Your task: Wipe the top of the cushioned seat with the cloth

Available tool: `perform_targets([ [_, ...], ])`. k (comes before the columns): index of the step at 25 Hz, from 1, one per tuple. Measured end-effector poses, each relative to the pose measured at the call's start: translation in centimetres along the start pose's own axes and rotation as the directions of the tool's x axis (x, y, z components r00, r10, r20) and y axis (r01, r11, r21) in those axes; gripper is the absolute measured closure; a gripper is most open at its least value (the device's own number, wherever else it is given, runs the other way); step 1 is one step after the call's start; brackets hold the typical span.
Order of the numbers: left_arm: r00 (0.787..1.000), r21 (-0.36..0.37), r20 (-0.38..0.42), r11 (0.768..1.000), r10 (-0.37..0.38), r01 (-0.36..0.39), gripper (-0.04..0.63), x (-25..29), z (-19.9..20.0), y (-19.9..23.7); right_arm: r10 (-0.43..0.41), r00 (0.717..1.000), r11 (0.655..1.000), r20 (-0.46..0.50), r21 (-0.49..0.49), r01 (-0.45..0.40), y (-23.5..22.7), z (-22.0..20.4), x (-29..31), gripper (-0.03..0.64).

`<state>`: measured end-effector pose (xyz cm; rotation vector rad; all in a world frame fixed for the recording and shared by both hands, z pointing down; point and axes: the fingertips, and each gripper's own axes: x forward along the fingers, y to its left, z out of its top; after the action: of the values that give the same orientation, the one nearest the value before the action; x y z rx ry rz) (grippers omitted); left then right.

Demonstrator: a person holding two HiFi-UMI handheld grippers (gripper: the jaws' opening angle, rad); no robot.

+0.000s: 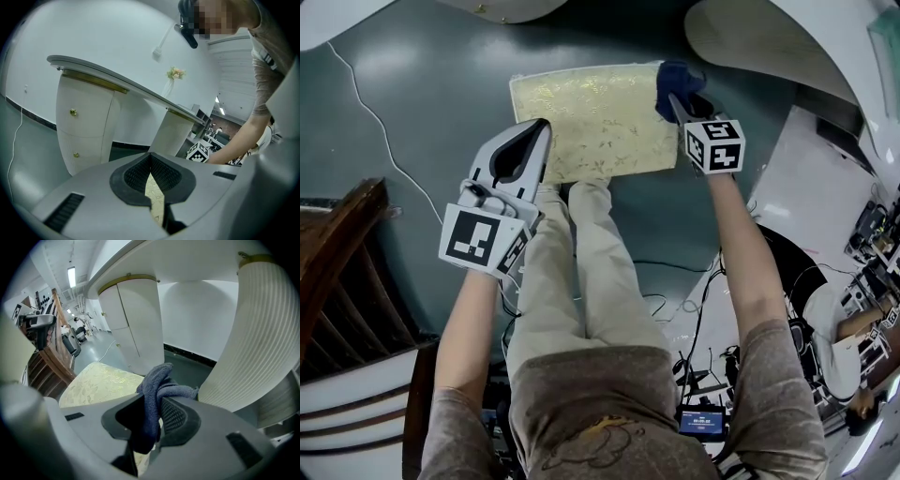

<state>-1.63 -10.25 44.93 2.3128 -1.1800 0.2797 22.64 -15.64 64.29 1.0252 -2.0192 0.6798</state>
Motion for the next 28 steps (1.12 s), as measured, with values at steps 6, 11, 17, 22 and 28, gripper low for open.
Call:
perform_targets([
  [6, 1.0, 0.008, -0.007, 1.0, -0.009, 0.009, 0.578, -0.1, -0.1, -0.5, -0.077, 0.996, 0.996, -0.049, 0.032, 0.079, -2.9, -1.6, -1.2, 0.515],
  [11, 1.0, 0.012, -0.006, 1.0, -0.009, 0.009, 0.578, -0.5, 0.1, -0.9, -0.09, 0.995, 0.995, -0.046, 0.035, 0.092, -3.3, -2.1, -2.6, 0.517],
  [17, 1.0, 0.018, 0.009, 1.0, -0.019, 0.019, 0.578, -2.7, 0.0, -0.7, -0.078, 0.997, 0.996, 0.002, 0.043, 0.078, 0.1, -0.7, -3.8, 0.517],
  [22, 1.0, 0.012, 0.012, 1.0, -0.012, 0.012, 0.578, -2.6, 0.3, -1.1, -0.001, 0.999, 0.999, 0.036, 0.037, 0.0, 4.2, 0.6, -3.4, 0.517],
  [28, 1.0, 0.01, 0.029, 1.0, 0.004, -0.005, 0.578, -3.9, 0.5, -0.5, 0.119, 0.992, 0.993, 0.04, -0.014, -0.119, 11.7, 1.7, -1.8, 0.516],
])
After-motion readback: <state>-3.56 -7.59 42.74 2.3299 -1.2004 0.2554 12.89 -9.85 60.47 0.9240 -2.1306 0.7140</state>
